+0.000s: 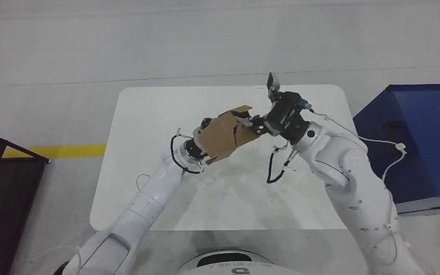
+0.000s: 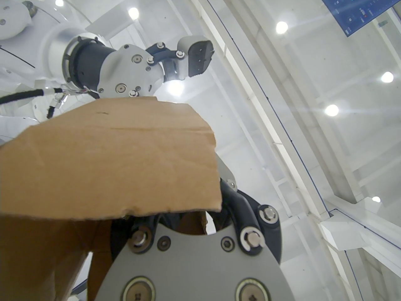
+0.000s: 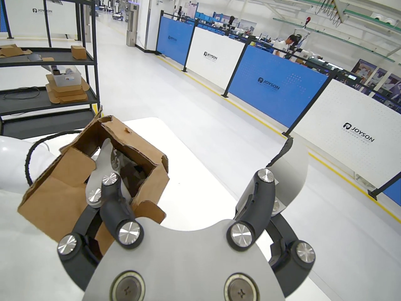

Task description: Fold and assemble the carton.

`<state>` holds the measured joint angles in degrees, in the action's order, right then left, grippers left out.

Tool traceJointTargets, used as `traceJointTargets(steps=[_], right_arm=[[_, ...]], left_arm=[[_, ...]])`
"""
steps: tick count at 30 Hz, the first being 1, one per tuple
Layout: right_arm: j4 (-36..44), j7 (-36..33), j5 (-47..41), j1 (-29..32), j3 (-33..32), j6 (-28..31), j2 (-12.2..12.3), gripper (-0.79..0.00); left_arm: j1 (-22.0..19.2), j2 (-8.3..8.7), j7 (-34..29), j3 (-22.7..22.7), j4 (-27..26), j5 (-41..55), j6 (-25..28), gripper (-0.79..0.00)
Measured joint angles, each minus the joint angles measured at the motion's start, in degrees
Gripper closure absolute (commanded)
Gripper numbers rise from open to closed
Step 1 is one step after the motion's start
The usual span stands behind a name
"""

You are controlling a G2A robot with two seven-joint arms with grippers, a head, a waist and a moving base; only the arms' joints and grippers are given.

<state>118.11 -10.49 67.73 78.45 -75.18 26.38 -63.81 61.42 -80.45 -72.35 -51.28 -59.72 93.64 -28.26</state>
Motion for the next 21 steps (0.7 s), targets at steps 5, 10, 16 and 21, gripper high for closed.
traceJointTargets(steps=[5,10,16,21], right_arm=[[0.89,2.14,-2.09,1.49,-1.80,0.46,0.12,-0.785],[0.87,2.05,-2.00,1.45,-1.74,0.44,0.11,-0.785],[0.80,3.65,-3.04,2.68,-2.75,-0.36,0.12,-0.785],[1.22,3.01,-4.33,6.38,-5.99,1.46,0.57,-0.785]], left_arm=[[0.28,-0.23,-0.01,-0.12,0.33,-0.29,-1.33,0.000],[0.45,-0.56,-0.49,0.10,0.10,-0.61,-2.25,0.000],[0.83,-0.82,-0.38,-0.52,0.41,1.48,-3.31,0.000],[0.95,-0.31,-0.45,-1.39,0.34,-0.19,-3.22,0.000]])
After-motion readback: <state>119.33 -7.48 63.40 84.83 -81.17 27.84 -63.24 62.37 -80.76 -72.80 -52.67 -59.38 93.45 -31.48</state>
